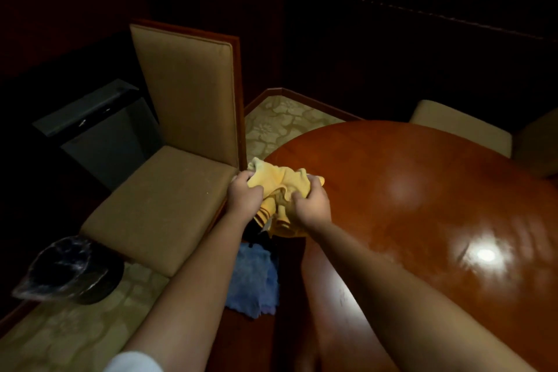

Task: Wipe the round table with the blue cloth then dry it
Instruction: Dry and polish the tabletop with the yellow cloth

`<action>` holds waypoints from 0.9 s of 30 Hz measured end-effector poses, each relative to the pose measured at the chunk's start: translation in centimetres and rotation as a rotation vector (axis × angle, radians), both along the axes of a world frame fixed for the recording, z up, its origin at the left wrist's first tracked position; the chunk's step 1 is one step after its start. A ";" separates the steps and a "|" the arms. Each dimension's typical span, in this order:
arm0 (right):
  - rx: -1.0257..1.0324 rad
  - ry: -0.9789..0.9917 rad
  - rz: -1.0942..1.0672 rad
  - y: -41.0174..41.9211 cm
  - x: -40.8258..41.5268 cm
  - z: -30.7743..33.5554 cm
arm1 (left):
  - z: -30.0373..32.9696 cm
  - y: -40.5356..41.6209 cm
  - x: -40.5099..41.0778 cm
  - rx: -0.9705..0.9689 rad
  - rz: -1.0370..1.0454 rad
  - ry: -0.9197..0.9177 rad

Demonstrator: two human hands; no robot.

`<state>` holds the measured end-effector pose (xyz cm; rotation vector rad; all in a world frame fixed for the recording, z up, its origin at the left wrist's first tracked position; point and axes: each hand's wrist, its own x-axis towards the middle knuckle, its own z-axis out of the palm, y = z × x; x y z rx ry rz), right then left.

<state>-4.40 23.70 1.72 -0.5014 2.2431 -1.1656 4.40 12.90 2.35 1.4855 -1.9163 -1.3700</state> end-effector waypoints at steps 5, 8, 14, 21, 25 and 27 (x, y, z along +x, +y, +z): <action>-0.118 0.028 -0.106 2.8 -1.1 3.0 | 2.8 2.5 -1.5 0.052 0.051 0.079; -0.136 0.017 -0.118 5.0 -2.0 4.4 | 4.2 4.2 -2.4 0.200 -0.026 0.130; -0.060 -0.053 -0.092 11.7 -2.2 4.3 | 4.0 10.5 -4.2 0.295 -0.079 0.126; -0.067 -0.012 -0.127 17.3 -3.5 5.7 | 5.3 15.9 -4.7 0.074 -0.200 0.120; -0.064 -0.048 -0.044 20.1 -3.5 6.9 | 6.3 16.9 -2.0 0.077 -0.209 0.104; -0.080 -0.097 -0.011 21.6 -2.8 6.7 | 6.2 18.3 0.0 0.206 -0.210 0.148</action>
